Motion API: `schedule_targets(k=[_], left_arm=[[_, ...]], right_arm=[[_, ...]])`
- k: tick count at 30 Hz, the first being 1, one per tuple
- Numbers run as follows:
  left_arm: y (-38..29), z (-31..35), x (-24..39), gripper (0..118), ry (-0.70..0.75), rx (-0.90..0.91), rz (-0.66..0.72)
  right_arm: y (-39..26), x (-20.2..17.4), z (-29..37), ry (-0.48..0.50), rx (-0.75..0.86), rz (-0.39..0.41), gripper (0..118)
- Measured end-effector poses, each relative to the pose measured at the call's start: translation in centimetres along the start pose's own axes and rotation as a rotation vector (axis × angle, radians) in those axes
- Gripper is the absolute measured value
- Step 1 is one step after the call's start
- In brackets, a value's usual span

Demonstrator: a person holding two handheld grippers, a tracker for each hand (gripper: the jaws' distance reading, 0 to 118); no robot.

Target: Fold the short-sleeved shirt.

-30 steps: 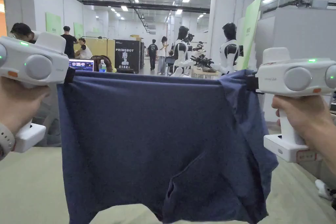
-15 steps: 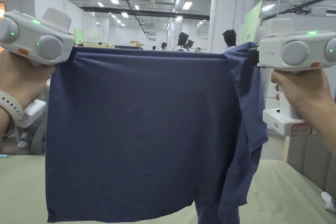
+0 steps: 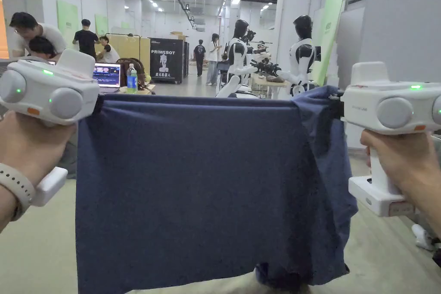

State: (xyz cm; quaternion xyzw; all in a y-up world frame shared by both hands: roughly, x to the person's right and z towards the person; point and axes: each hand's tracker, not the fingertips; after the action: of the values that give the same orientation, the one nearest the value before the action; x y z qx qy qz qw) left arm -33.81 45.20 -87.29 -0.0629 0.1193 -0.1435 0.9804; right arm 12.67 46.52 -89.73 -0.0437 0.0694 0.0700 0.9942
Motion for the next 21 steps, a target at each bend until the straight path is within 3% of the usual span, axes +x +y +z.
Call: schedule_targets(k=[8, 14, 16, 21], left_arm=[[-9.0, 10.7, 1.5, 2, -0.110, -0.073, 0.001], [-20.9, 19.8, 3.4, 2, -0.170, -0.212, -0.057], [-25.3, 22.2, 3.8, 2, -0.173, -0.282, -0.031], [-34.8, 26.9, 4.4, 2, -0.204, -0.460, 0.042]], right_arm=[[-8.9, 0.2, 9.1, 0.068, -0.110, -0.013, 4], [-21.8, -1.8, 16.6, 0.153, -0.302, 0.020, 4], [-26.9, -2.3, 18.0, 0.218, -0.389, 0.044, 4], [-36.8, -4.5, 22.1, 0.270, -0.570, 0.071, 4]])
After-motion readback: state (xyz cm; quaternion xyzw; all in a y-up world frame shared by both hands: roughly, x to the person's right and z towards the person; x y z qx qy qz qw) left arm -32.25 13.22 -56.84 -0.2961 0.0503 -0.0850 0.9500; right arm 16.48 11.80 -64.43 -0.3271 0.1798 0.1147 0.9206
